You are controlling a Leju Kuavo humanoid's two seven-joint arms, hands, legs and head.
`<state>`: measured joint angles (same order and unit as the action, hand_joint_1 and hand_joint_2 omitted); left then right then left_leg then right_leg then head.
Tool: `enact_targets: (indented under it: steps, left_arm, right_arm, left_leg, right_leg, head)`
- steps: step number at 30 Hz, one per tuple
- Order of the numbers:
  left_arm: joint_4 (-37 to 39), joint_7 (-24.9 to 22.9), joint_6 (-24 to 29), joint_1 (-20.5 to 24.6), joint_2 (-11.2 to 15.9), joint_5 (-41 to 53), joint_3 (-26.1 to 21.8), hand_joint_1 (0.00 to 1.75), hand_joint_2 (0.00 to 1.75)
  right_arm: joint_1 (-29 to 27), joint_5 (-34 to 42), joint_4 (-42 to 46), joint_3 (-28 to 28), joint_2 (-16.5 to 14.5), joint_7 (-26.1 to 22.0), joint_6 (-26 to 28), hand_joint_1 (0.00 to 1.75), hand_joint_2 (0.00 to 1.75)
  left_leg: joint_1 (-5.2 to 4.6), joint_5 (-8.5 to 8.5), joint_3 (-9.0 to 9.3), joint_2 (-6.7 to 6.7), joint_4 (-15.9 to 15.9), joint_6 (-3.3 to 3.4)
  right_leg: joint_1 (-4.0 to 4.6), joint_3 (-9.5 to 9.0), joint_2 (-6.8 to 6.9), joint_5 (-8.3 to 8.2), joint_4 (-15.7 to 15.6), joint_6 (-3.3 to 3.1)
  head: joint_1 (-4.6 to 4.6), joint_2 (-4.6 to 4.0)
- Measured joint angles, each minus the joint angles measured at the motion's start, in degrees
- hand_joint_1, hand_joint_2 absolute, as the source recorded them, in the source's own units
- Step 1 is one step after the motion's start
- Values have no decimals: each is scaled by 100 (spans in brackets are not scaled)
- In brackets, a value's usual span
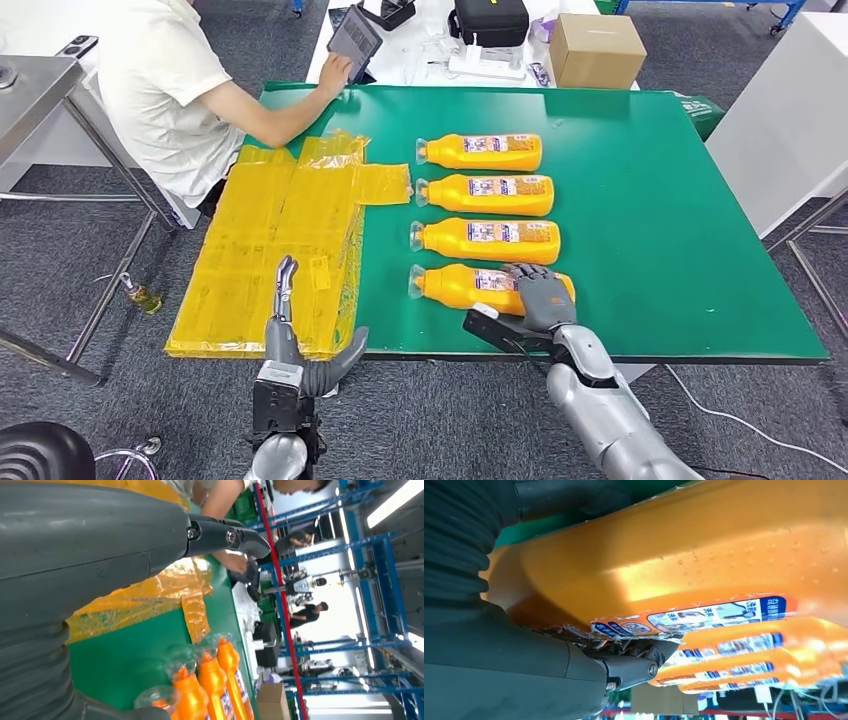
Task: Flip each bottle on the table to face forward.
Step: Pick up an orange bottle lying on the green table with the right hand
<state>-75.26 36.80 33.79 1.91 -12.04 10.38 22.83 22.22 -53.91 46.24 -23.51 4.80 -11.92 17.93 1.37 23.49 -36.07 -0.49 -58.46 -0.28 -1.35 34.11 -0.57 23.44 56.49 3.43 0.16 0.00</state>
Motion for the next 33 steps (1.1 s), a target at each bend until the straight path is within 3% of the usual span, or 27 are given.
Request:
enact_targets:
  steps: [6,12,17,21,25,26,31,33]
  left_arm:
    - [-25,-27,-155,2,-1,-253,-26,0,175]
    - [-70,-290,-915,-49,-15,-1489,-50,0,175]
    - [-75,-371,-1110,-58,-15,-1853,-54,0,175]
    - [-104,-773,-1755,-71,-14,-2670,-38,0,175]
    - [-104,-1059,-2208,-70,-2,-3163,101,0,175]
    - [-103,-1092,-2254,-66,5,-3231,145,0,175]
    - [-99,-1124,-2327,-5,46,-3360,324,0,175]
    - [-93,-1140,-2346,37,62,-3397,383,0,175]
  right_arm:
    - [-102,381,125,62,-18,-289,-45,161,175]
    - [-462,1572,672,178,-247,-920,110,150,175]
    - [-696,2036,1066,190,-440,-1127,135,134,175]
    - [-816,2494,1342,208,-559,-1424,61,131,175]
    - [-833,2824,1614,132,-746,-1556,-3,103,175]
    - [-839,2894,1673,82,-796,-1569,-15,106,175]
    - [-848,3098,1804,-236,-990,-1642,-42,164,175]
    - [-848,3133,1802,-395,-1056,-1706,-47,175,175]
  left_leg:
    - [5,6,25,7,1,-6]
    - [5,4,19,14,1,-6]
    - [4,1,-1,9,1,-4]
    - [2,0,-25,1,1,-3]
    - [2,1,-30,1,1,-3]
    - [2,1,-31,1,1,-3]
    - [4,1,-37,1,1,-4]
    - [4,1,-39,1,1,-4]
  right_leg:
    - [4,-17,-12,1,0,-2]
    - [5,-14,-18,0,1,-2]
    - [4,-2,-16,1,2,-1]
    - [1,16,-13,1,3,0]
    - [1,23,-13,3,3,1]
    - [1,25,-13,3,3,1]
    - [2,32,-13,4,3,0]
    - [2,34,-13,4,4,0]
  head:
    - [1,0]
    - [-2,0]
    - [-2,0]
    - [-1,0]
    - [-1,0]
    - [-2,0]
    - [-1,0]
    - [-1,0]
